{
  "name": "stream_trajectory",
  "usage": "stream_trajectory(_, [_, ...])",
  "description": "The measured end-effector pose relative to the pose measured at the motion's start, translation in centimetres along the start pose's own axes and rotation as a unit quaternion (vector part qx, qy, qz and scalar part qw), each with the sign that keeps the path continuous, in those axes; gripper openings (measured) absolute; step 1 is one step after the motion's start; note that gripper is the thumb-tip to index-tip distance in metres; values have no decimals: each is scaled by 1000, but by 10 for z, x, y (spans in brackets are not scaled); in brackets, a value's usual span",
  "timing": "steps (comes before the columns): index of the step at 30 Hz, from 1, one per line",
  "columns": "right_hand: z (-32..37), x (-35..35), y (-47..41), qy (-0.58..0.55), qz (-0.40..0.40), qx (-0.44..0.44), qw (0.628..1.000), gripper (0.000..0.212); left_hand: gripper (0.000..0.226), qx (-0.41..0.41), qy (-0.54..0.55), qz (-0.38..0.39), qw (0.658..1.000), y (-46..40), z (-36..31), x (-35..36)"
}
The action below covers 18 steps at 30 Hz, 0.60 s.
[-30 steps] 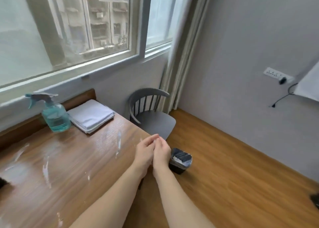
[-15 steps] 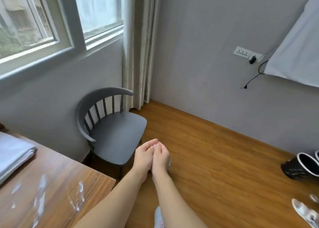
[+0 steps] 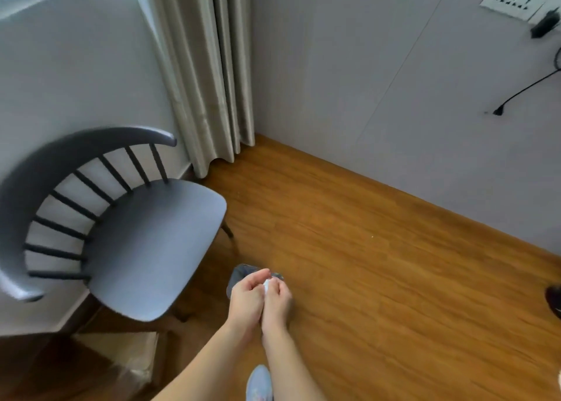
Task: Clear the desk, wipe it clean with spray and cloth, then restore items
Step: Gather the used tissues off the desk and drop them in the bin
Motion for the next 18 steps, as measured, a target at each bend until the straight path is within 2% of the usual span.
stream_trajectory(6, [-71,45,-115,1,24,89,996,22,33,-65,-14,-34,997,-112,60,10])
stream_trajectory(18, [-191,104,-270,11,13,153,988,24,32,-142,-7,-41,989,-271,178,7])
Point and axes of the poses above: each hand's wrist, its own y-axis away from the middle knuckle, its own x-axis out of the palm, z = x × y, the point moved 7 cm from there along -y, towards the middle knuckle, and after that the axes turned 1 degree about -x, right-handed, at the moved point
